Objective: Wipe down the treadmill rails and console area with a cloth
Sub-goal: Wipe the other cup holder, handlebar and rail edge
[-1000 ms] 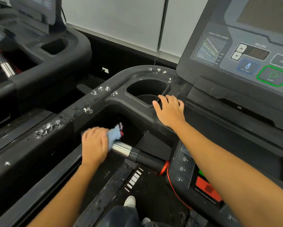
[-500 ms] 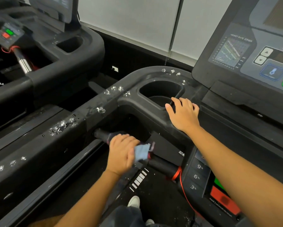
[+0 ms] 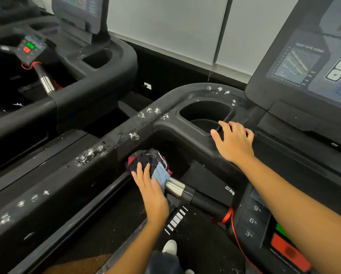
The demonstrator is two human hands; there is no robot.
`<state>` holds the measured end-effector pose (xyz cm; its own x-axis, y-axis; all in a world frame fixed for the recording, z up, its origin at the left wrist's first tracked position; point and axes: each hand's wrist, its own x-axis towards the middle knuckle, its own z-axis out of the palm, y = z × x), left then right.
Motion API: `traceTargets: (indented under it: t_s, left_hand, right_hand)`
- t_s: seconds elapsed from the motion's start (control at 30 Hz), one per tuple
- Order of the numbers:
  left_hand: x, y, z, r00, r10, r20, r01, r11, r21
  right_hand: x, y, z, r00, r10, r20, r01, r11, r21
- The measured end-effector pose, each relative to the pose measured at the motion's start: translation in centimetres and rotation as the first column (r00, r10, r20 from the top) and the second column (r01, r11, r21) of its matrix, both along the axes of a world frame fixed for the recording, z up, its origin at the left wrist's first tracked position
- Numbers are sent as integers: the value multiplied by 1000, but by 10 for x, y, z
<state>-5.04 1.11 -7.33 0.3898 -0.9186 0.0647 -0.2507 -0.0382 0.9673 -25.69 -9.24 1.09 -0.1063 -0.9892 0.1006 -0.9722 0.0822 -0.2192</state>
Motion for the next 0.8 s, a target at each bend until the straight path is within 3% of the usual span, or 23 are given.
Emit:
traceTargets:
  t_s: [0.17, 0.2, 0.27, 0.33, 0.47, 0.63, 0.8]
  left_hand:
    - [-22, -10, 30, 922, 229, -313, -188, 970, 155]
    - [-18, -18, 30, 850, 286, -442, -210, 954, 214]
    - [-3, -37, 27, 623, 412, -665, -183, 903, 388]
    - [13, -50, 26, 421, 483, -768, -107, 867, 486]
    - [28, -55, 33, 185, 433, -882, -84, 902, 425]
    - [23, -46, 36, 115, 411, -904, -40, 912, 409]
    - [0, -11, 40, 230, 477, -849, 237, 818, 524]
  right_hand:
    - [0, 0, 1, 1000, 0, -7, 0, 1000, 12]
    - [0, 0, 1, 1000, 1, -9, -1, 1000, 15]
    - [0, 0, 2, 1000, 3, -14, -3, 1000, 14]
    - [-1, 1, 1, 1000, 4, -20, -4, 1000, 10]
    - [-1, 0, 1, 1000, 8, -26, -8, 1000, -1]
    - [0, -1, 0, 999, 6, -35, -6, 1000, -5]
    - [-1, -1, -1, 1000, 2, -31, -2, 1000, -9]
